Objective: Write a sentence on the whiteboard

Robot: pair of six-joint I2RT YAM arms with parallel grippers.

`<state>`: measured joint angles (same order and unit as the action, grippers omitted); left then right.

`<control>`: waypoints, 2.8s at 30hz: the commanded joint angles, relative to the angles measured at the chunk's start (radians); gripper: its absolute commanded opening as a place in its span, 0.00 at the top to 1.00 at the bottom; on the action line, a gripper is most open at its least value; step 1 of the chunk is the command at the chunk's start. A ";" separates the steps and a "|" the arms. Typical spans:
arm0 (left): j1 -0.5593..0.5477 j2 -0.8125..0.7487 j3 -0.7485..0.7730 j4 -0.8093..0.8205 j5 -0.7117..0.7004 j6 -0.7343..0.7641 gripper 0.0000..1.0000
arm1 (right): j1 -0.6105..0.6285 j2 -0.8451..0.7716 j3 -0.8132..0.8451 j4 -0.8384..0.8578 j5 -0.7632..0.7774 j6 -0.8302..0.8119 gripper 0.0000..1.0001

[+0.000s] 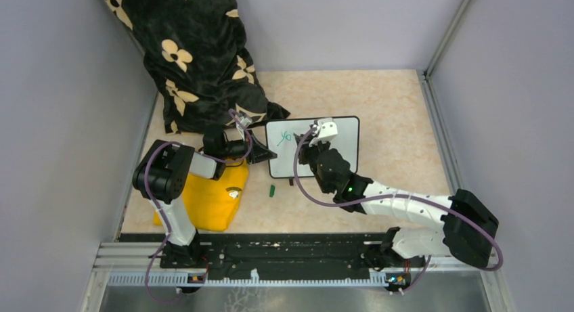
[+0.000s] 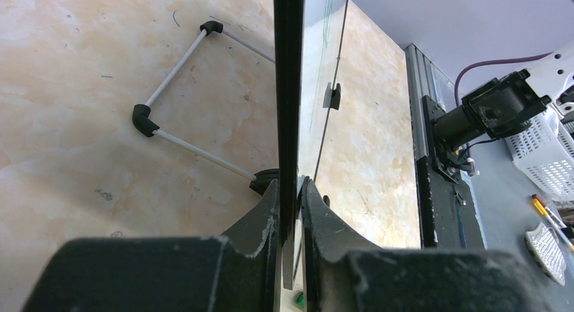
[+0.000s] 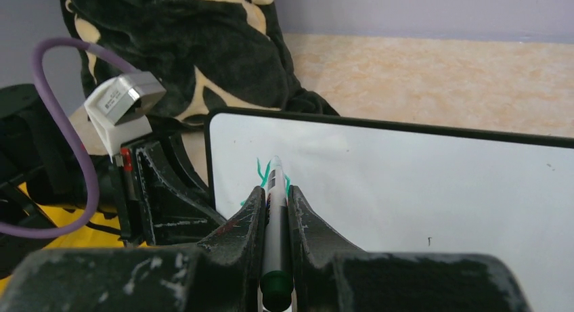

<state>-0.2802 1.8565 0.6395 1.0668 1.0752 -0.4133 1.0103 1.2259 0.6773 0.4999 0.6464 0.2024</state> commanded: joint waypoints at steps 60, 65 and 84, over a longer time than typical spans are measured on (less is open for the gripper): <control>-0.017 0.000 0.004 -0.067 -0.047 0.071 1.00 | -0.053 -0.065 -0.103 -0.002 0.085 0.033 1.00; -0.021 0.000 0.005 -0.079 -0.047 0.082 1.00 | -0.060 -0.050 -0.076 0.013 0.078 0.014 1.00; -0.025 -0.001 0.009 -0.096 -0.049 0.096 1.00 | -0.088 0.004 0.004 0.044 0.042 -0.029 1.00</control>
<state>-0.2855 1.8469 0.6445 1.0351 1.0695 -0.3904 0.9443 1.2148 0.6308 0.5121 0.6861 0.1986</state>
